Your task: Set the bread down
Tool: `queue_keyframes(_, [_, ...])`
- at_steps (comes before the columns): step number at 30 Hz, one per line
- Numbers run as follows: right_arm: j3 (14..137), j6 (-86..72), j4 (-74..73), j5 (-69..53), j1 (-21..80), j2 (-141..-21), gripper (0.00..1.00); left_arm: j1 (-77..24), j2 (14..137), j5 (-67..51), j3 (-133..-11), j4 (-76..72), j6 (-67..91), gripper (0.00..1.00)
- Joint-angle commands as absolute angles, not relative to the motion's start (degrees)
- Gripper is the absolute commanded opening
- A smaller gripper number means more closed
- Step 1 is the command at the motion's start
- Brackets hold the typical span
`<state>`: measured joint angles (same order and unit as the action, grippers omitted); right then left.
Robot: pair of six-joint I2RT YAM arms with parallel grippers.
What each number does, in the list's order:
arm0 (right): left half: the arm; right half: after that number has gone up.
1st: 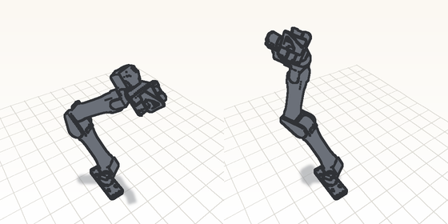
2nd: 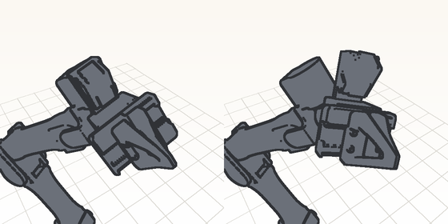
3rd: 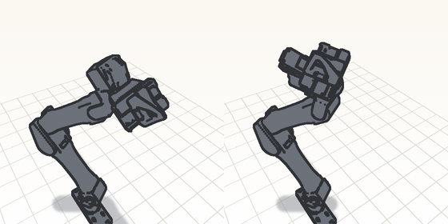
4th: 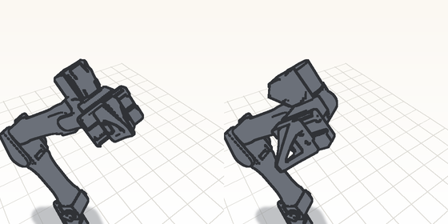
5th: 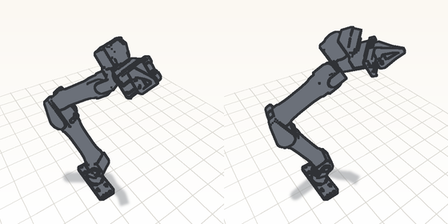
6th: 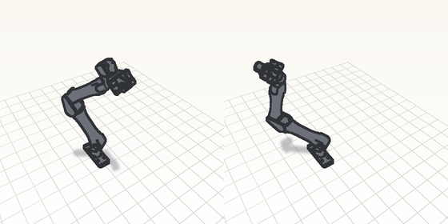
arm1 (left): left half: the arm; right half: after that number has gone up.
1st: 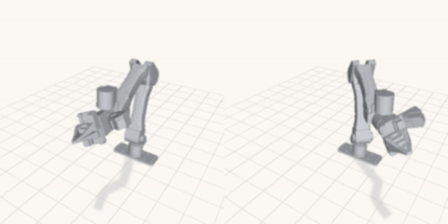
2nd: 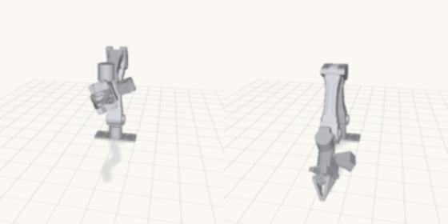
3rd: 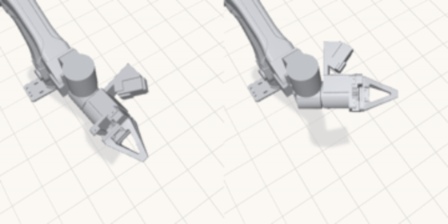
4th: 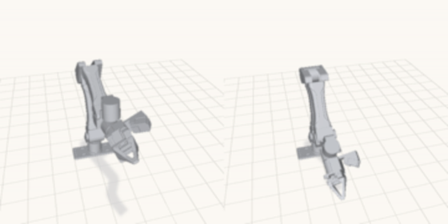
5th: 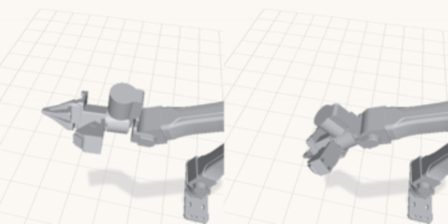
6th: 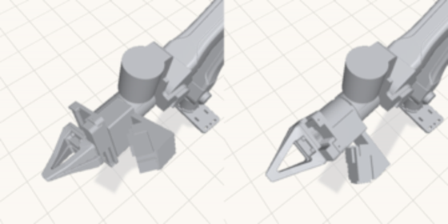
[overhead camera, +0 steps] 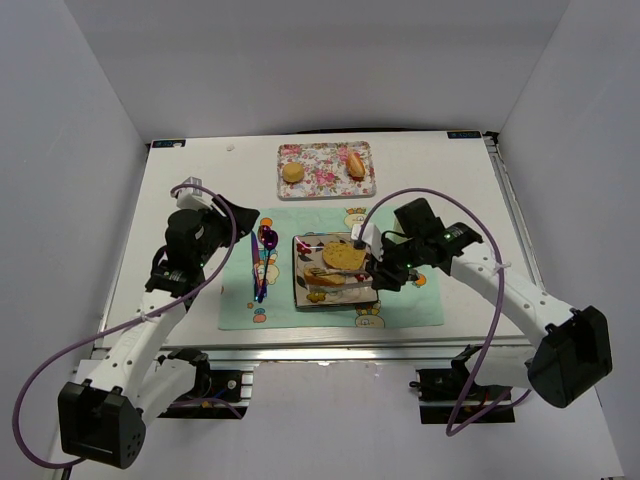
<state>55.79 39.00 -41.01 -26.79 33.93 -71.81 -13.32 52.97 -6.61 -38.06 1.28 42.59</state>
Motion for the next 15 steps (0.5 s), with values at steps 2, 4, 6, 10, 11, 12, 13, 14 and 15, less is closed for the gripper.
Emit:
queue_keyframes(2, [62.1,37.7,-40.2,-30.1,34.2,-68.5,0.46,-13.3,52.8,-6.8,-38.3,0.4,42.6,0.61])
queue_keyframes(4, [64.0,35.3,-37.0,-30.0,33.7,-67.5,0.42,-13.3,53.4,-6.9,-38.8,0.4,42.5,0.61])
queue_keyframes(6, [65.5,32.5,-35.3,-29.5,32.0,-67.4,0.38,-13.3,53.8,-7.2,-39.4,0.4,42.4,0.61])
queue_keyframes(10, [69.9,25.3,-30.1,-28.9,23.9,-70.1,0.10,-13.3,54.8,-7.9,-39.7,-1.5,42.1,0.59])
queue_keyframes(11, [71.4,23.1,-29.5,-29.1,18.0,-71.1,0.04,-13.3,54.8,-8.1,-39.7,-1.7,42.2,0.57])
queue_keyframes(12, [72.4,21.2,-29.4,-29.4,14.4,-72.3,0.00,-13.3,54.9,-8.3,-39.7,-1.8,42.2,0.51])
queue_keyframes(13, [73.4,17.5,-29.4,-29.4,11.1,-74.9,0.00,-13.4,55.2,-8.8,-39.6,-2.3,42.2,0.45])
queue_keyframes(14, [74.7,15.9,-29.5,-29.7,4.4,-76.1,0.00,-13.3,55.4,-9.2,-39.6,-2.5,42.3,0.39])
queue_keyframes(15, [74.9,14.6,-29.5,-29.7,1.2,-77.2,0.00,-13.3,55.5,-9.7,-39.4,-2.8,42.4,0.28])
